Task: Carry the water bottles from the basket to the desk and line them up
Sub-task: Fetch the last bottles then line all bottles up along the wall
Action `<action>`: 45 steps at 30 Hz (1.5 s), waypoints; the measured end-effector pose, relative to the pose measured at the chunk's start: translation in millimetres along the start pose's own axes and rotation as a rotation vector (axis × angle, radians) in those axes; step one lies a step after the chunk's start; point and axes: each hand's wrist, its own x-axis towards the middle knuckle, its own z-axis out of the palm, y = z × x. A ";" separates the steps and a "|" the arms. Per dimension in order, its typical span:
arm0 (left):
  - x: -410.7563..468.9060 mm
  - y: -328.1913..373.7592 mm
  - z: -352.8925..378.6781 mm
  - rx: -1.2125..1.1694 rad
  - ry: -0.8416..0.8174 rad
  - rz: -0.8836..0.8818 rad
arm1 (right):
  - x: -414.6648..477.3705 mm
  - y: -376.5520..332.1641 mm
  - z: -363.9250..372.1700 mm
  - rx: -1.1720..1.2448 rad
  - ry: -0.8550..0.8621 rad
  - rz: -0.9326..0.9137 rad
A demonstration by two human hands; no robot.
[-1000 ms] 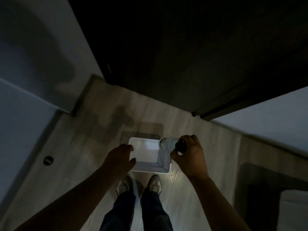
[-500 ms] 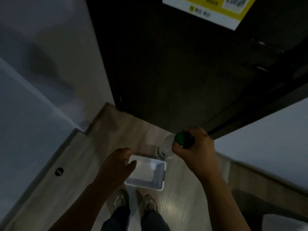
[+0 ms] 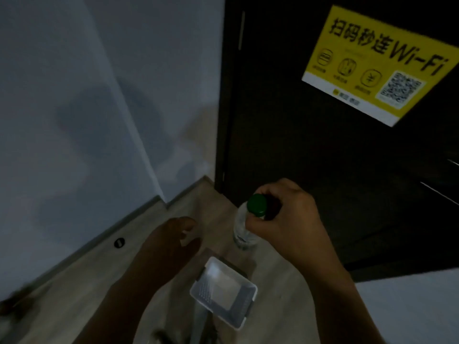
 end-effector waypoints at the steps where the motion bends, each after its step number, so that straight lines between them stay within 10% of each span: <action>1: -4.8 -3.6 -9.8 -0.014 0.030 -0.023 | 2.3 -8.3 3.5 0.007 -0.018 -0.024; 22: -287.6 -178.7 -196.6 -0.048 0.629 -0.536 | -76.9 -298.0 194.0 0.186 -0.433 -0.688; 45: -533.6 -261.5 -193.4 -0.295 1.255 -1.385 | -253.0 -545.0 380.5 0.405 -1.176 -1.469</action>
